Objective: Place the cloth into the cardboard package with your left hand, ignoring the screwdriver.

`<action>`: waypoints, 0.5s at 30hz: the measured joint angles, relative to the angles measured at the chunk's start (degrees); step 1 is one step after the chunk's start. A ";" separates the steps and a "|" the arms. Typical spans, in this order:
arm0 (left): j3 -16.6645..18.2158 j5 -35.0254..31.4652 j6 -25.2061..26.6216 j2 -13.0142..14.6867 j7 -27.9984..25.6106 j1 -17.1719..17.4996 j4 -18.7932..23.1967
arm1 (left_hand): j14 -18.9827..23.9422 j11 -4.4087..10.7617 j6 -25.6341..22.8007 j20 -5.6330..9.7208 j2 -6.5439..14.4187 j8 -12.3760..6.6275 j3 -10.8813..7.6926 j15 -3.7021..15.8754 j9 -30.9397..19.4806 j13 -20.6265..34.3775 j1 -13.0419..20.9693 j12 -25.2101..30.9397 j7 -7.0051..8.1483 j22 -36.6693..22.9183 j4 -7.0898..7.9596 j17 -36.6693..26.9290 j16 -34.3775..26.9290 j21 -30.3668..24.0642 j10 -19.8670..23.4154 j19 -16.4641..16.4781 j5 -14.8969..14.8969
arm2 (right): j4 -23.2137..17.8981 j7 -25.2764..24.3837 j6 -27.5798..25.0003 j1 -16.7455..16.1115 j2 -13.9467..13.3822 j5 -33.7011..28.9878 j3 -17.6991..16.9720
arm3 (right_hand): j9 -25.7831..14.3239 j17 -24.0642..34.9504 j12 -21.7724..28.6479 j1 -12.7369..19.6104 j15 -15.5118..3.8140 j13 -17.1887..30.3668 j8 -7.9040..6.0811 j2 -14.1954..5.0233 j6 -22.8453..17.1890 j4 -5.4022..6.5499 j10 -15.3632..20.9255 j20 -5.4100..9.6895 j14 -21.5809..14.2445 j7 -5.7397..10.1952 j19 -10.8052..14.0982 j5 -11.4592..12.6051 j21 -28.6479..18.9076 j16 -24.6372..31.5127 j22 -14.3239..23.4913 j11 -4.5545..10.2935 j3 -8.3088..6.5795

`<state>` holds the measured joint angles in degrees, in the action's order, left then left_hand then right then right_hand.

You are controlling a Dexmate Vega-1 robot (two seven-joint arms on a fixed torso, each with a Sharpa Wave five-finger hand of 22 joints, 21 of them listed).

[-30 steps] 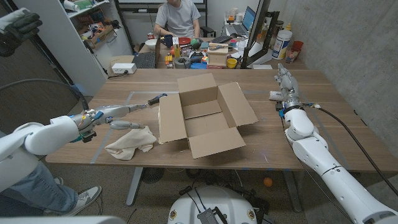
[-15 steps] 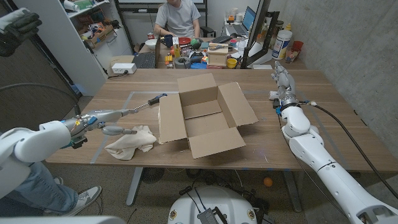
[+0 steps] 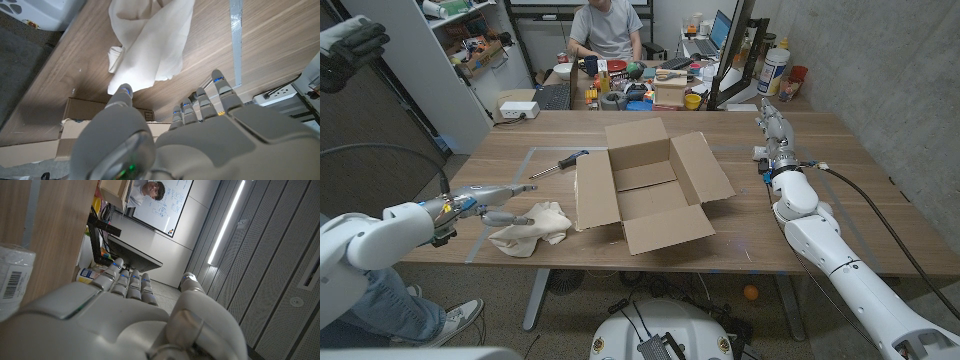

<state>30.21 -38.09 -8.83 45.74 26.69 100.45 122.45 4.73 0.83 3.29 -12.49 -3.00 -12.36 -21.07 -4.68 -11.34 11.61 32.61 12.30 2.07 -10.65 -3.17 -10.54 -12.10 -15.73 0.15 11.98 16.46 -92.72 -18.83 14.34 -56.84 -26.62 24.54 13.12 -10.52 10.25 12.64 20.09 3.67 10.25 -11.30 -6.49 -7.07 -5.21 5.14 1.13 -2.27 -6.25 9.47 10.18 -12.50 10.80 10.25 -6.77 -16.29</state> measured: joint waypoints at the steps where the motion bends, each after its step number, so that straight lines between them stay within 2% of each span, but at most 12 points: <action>1: -0.20 0.00 0.00 -0.07 0.00 0.00 -0.05 | 0.00 0.00 0.00 0.00 -0.09 0.00 0.00 0.00 0.00 0.00 0.09 0.00 0.00 0.00 0.00 0.00 0.00 0.00 0.00 0.00 0.00 | 0.00 0.03 0.01 0.00 0.00 0.01 0.00 | 0.00 0.00 0.00 0.00 0.00 0.00 0.00 0.00 0.00 0.00 0.00 0.00 0.00 0.00 0.00 0.00 0.00 0.00 0.00 0.00 0.00; 15: -3.69 -6.88 0.04 -1.77 -4.40 0.25 0.02 | 1.26 0.81 -0.64 -0.02 -0.22 -0.01 0.23 -0.02 0.01 -0.01 0.68 0.23 0.18 -0.01 -0.23 0.00 0.00 0.00 1.25 1.23 0.29 | 1.41 0.40 0.88 0.00 0.30 0.47 -0.06 | 0.00 0.00 0.00 0.00 0.00 0.00 0.00 0.00 0.00 0.00 -0.01 -0.21 0.00 0.00 0.20 -0.01 -0.01 0.00 0.00 0.01 0.00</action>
<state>26.53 -44.97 -8.80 43.97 22.29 100.70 122.47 5.99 1.64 2.65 -12.51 -3.23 -12.37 -20.84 -4.70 -11.34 11.61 33.30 12.53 2.25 -10.66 -3.41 -10.54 -12.10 -15.73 1.41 13.21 16.75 -91.31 -18.43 15.22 -56.84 -26.31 25.01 13.06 -10.52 10.25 12.64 20.09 3.67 10.24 -11.31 -6.49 -7.07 -5.21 5.13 0.92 -2.27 -6.25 9.67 10.17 -12.51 10.80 10.26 -6.76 -16.29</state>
